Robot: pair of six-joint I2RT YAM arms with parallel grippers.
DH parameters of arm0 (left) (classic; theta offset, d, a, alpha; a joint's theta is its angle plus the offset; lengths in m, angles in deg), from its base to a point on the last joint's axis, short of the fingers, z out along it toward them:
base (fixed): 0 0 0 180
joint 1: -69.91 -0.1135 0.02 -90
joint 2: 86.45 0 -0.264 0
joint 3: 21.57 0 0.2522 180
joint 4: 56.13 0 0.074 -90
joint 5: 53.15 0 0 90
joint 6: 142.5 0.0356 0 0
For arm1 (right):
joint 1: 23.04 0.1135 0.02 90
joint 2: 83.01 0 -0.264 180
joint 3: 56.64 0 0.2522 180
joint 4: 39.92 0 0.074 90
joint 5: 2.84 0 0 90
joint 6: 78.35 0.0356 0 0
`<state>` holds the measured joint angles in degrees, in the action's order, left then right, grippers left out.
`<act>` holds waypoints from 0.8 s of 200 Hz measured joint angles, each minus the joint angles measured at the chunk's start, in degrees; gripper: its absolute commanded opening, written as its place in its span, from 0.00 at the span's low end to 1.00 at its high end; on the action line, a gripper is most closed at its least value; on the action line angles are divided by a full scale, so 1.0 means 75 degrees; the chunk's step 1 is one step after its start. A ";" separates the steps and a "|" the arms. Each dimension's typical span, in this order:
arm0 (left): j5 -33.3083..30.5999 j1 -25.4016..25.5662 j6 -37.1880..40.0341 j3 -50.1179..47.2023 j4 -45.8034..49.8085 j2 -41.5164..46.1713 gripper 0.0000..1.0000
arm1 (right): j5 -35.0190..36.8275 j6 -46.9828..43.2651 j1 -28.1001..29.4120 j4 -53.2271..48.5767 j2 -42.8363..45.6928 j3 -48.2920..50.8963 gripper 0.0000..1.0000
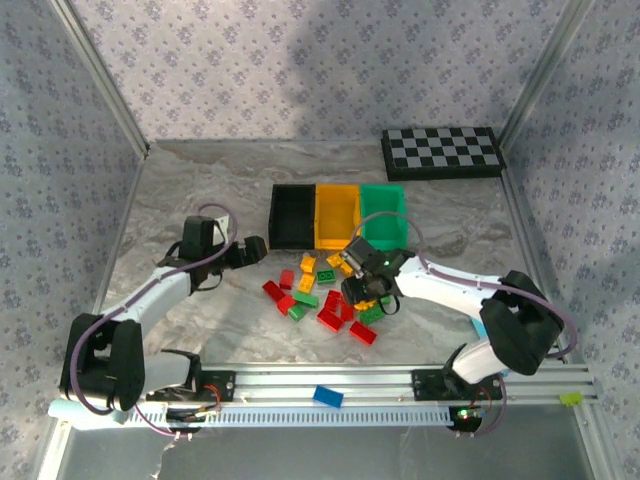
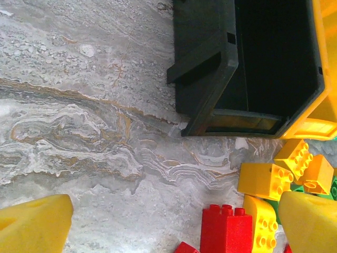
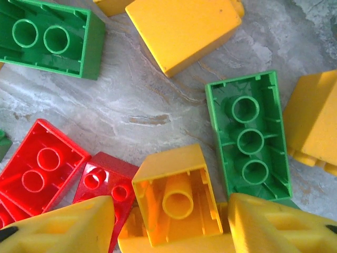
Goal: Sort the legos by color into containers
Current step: Pick up the lego from the bottom-center of the table, then place the lego in the container.
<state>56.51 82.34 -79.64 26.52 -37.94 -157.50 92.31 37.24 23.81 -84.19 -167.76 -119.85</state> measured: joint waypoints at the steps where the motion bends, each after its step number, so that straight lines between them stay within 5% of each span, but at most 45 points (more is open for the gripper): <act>1: 0.0003 0.0003 0.0000 0.0000 0.0003 0.0000 1.00 | 0.0000 -0.0009 0.0000 0.0006 -0.0009 0.0000 0.54; 51: -0.0087 0.0096 0.0003 0.0012 0.0003 -0.0020 1.00 | 0.0017 -0.0117 0.0000 0.0067 -0.0201 -0.0076 0.27; 115: -0.0143 0.0347 0.0009 0.0140 0.0009 -0.0073 1.00 | -0.0009 -0.0163 -0.0259 -0.0105 0.0082 -0.0481 0.26; 160: -0.0201 0.0868 0.0026 0.0455 0.0000 -0.0204 0.98 | -0.0166 -0.0332 -0.1813 0.0163 0.0839 -0.1096 0.26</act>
<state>55.00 88.85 -79.44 29.93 -37.94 -159.03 91.06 34.74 10.21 -82.96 -161.47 -128.07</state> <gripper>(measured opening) 0.990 0.286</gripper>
